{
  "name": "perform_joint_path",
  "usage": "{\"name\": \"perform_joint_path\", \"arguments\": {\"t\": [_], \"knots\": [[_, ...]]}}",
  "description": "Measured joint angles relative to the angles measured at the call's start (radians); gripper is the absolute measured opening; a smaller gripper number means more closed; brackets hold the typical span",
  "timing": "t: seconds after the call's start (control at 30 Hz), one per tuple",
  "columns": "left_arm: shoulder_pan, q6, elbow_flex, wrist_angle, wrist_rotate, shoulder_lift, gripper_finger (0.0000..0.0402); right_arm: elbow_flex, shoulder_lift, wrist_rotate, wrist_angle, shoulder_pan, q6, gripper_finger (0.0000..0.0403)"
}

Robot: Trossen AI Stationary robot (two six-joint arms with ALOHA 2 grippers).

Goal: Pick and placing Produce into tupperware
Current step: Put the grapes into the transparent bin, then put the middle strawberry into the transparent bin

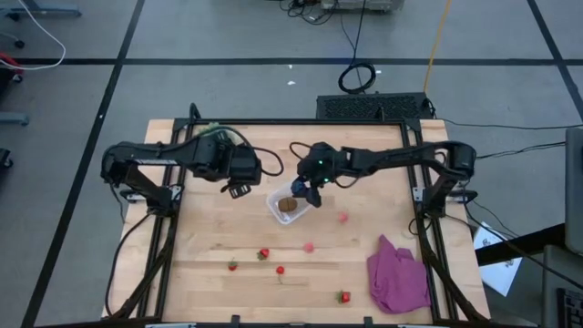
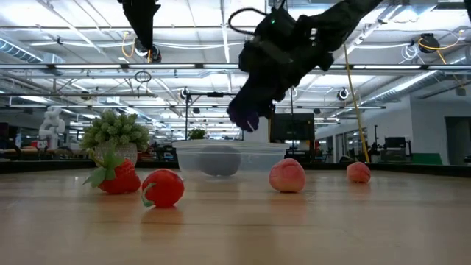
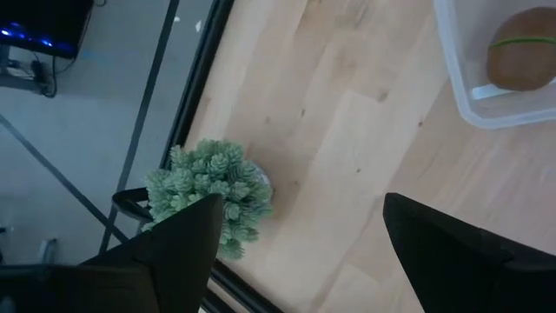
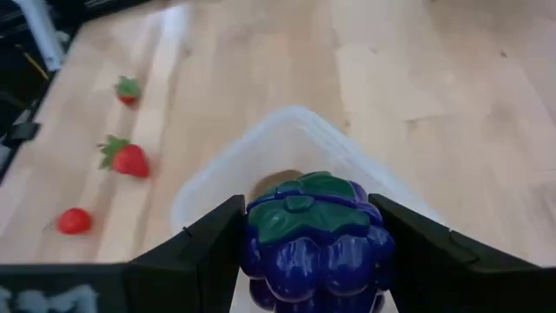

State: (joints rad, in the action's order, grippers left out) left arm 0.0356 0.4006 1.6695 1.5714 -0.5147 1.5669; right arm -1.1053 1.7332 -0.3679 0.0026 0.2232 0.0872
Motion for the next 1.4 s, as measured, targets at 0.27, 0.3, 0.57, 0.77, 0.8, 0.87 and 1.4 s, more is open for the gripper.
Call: {"name": "perform_joint_path", "arguments": {"t": [0.27, 0.3, 0.57, 0.77, 0.8, 0.87, 1.4], "knots": [[-0.027, -0.03, 0.0, 0.0, 0.0, 0.0, 0.0319, -0.001, 0.066, 0.0, -0.012, 0.039, -0.004, 0.022], [-0.03, -0.031, 0.0, 0.0, 0.0, 0.0, 0.0319, -0.001, 0.066, 0.0, -0.024, 0.04, -0.004, 0.022], [-0.038, -0.032, 0.0, -0.001, 0.0, 0.0, 0.0319, -0.001, 0.066, 0.0, -0.057, 0.026, -0.051, 0.022], [-0.038, -0.031, 0.0, -0.002, 0.0, 0.0, 0.0319, -0.001, 0.066, 0.0, -0.05, 0.021, -0.067, 0.022], [-0.038, -0.03, 0.0, -0.002, -0.001, 0.0, 0.0319, -0.001, 0.066, 0.0, -0.045, 0.019, -0.072, 0.0221], [-0.038, -0.026, 0.0, -0.002, 0.0, 0.0, 0.0319, -0.001, 0.066, 0.0, -0.031, 0.018, -0.074, 0.0228], [-0.038, -0.026, 0.0, -0.002, 0.001, 0.0, 0.0319, -0.001, 0.043, 0.0, 0.104, 0.017, -0.075, 0.0263]]}}
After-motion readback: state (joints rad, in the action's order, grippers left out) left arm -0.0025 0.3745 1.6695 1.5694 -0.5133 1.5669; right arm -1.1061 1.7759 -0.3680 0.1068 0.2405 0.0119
